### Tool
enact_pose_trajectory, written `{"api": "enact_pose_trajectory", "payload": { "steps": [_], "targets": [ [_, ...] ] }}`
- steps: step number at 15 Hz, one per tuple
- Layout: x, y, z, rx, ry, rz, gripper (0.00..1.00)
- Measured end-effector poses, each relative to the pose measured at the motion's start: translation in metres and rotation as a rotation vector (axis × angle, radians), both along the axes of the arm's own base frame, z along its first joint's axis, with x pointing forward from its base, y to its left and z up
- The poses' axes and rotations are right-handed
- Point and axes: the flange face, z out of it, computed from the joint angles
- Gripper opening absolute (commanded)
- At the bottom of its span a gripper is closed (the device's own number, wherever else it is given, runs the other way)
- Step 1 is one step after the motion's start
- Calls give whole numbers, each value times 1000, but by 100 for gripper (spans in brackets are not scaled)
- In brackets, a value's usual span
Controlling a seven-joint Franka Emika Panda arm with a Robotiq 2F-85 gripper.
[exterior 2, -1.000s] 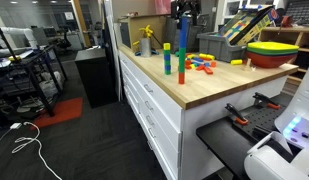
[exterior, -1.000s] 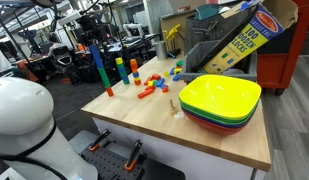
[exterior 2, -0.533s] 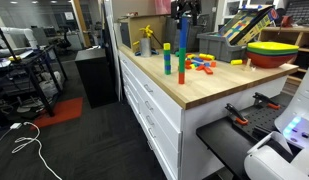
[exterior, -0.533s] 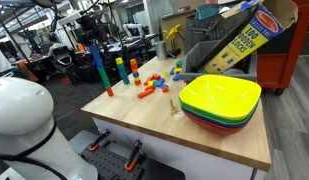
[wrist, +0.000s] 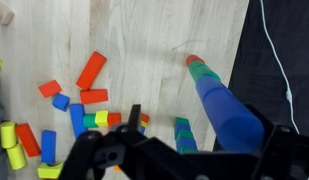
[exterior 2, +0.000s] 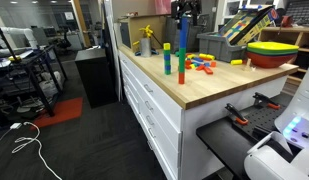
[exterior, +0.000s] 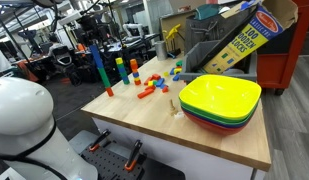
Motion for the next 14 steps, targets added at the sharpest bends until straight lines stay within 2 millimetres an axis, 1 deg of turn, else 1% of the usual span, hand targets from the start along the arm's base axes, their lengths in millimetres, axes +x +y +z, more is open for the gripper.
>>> {"api": "enact_pose_trajectory", "payload": {
  "steps": [6,14],
  "targets": [
    [0,0,-1,-2,0,-33,100],
    [-2,-1,-5,-5,6,-35,100]
  ]
}}
